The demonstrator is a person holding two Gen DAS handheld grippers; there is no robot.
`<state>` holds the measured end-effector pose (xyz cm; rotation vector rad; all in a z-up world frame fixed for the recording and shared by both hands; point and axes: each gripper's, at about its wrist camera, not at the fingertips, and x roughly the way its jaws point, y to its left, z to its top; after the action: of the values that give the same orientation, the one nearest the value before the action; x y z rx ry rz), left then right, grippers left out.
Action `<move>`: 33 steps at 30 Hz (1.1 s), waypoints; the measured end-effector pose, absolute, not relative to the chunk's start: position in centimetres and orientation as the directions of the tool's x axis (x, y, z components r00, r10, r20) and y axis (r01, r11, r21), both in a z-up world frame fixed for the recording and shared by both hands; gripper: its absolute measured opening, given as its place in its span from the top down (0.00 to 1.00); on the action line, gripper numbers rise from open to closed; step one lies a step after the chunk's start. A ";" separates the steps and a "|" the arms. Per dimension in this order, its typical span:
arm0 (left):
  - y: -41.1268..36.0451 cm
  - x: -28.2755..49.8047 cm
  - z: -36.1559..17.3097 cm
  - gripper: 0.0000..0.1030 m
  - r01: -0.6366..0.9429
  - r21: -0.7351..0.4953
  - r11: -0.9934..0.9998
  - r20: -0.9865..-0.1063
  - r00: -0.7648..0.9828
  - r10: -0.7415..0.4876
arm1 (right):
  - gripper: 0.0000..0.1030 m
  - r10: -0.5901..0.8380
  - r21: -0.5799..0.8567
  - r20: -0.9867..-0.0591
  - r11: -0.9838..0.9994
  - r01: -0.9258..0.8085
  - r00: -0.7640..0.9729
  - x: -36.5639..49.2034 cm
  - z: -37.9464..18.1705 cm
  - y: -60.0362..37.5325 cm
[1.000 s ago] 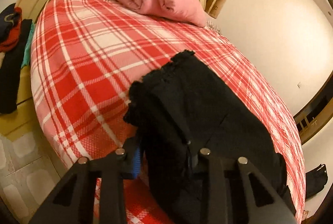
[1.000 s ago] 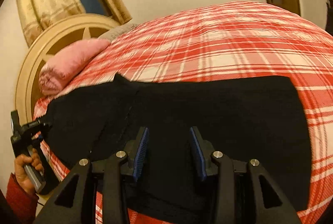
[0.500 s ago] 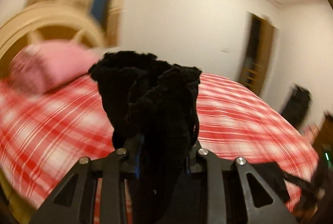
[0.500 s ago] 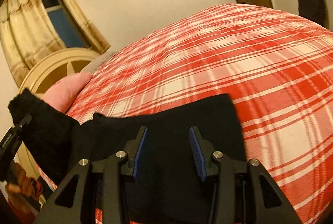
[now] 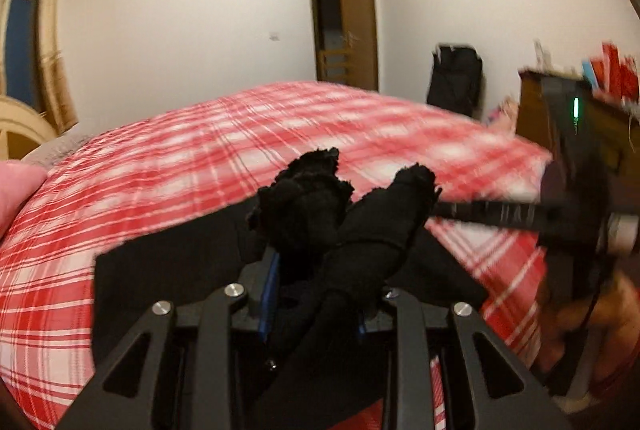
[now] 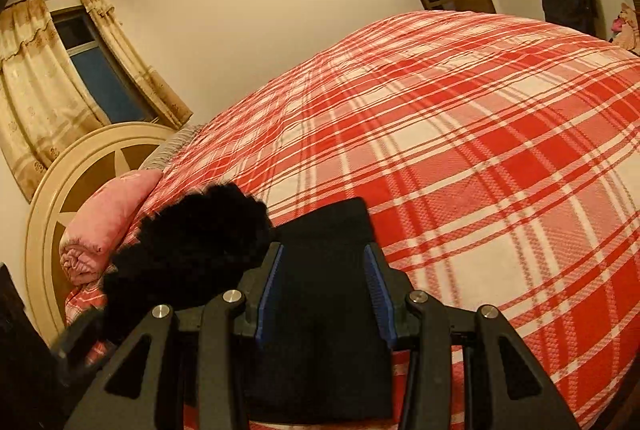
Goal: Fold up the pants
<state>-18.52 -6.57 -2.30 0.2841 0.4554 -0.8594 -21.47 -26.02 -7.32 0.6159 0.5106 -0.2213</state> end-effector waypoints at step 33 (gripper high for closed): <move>4.6 -8.7 -1.8 0.04 0.491 -0.168 0.855 -0.626 0.617 -0.477 | 0.26 0.182 0.554 -0.535 0.813 0.180 0.825 -16.9 -9.5 -21.4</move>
<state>-8.75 4.65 -1.75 0.0209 0.7149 -0.5572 -16.88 -21.45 -9.46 0.6318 0.6115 0.0006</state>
